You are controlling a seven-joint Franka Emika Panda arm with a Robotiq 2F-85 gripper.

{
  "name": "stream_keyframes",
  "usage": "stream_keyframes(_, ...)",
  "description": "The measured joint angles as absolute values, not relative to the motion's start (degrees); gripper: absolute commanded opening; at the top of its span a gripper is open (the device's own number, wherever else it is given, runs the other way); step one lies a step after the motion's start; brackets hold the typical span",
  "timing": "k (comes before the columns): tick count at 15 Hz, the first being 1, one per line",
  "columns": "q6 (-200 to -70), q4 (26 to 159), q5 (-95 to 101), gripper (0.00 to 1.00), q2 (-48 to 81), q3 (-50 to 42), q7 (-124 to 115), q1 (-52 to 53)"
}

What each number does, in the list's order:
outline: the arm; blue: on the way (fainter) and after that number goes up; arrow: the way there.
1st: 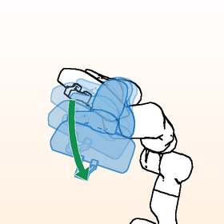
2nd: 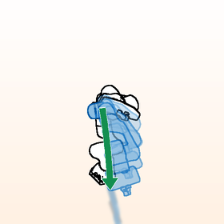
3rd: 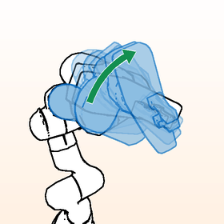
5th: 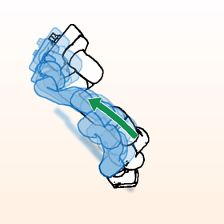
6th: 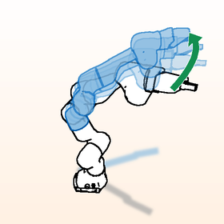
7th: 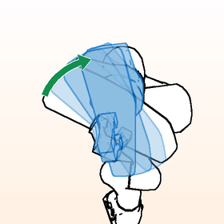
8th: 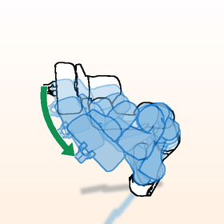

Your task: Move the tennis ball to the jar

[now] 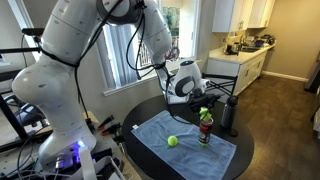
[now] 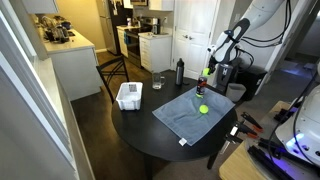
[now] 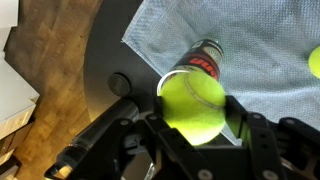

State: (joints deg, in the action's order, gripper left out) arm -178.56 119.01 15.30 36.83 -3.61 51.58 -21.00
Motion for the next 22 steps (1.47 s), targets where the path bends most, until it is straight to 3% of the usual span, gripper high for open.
stream_keyframes(1, -178.6, 118.9, 15.3, 0.83, 37.0, -3.7, 51.2, -21.0)
stream_keyframes(4, -179.6, 118.6, 15.3, 0.98, 37.4, -4.3, 49.9, -20.5)
stream_keyframes(22, -180.7, 118.0, 16.1, 1.0, 38.2, -6.4, 45.7, -17.5)
